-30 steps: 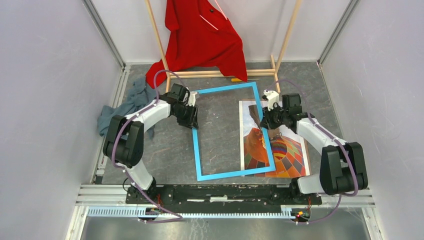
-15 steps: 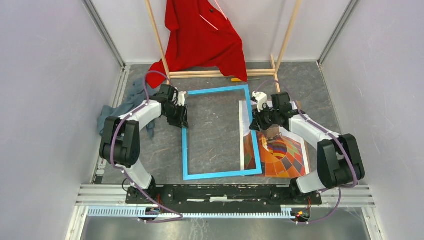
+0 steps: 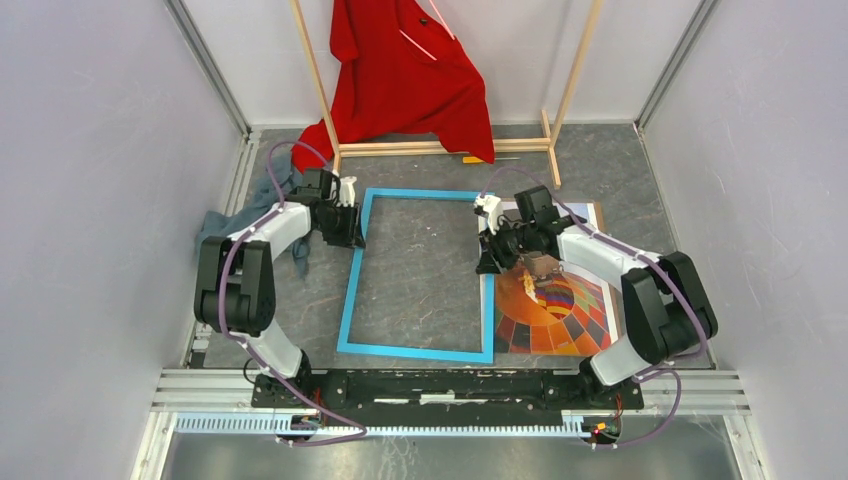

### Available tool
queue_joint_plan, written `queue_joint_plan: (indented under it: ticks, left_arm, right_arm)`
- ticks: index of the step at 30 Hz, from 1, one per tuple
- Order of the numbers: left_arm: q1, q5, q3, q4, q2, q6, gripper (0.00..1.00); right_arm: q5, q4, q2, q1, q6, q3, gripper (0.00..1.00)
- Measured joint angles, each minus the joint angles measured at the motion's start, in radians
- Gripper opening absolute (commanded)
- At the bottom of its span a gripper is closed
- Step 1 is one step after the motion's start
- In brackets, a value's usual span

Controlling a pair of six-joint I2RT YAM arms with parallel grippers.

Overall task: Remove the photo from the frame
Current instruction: Place the photo frame item at the center of the board.

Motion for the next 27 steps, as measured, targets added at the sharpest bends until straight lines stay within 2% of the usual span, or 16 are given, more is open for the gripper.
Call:
queue_joint_plan:
  ticks: [6,11,19,27]
  left_arm:
    - [0.009,0.001,0.000,0.019,-0.022,0.000,0.40]
    - [0.026,-0.003,-0.002,0.026,-0.023,0.000,0.55]
    - [0.028,-0.013,-0.002,0.043,-0.022,-0.001,0.58]
    - [0.027,-0.011,-0.002,0.072,0.003,-0.001,0.63]
  right_arm:
    - [-0.048,0.002,0.019,0.035,-0.014,0.037,0.37]
    - [-0.050,0.000,0.040,0.047,-0.023,0.051,0.38]
    - [0.008,-0.007,0.027,0.047,-0.059,0.050,0.41]
    - [0.040,0.011,-0.087,-0.002,-0.098,-0.028,0.44]
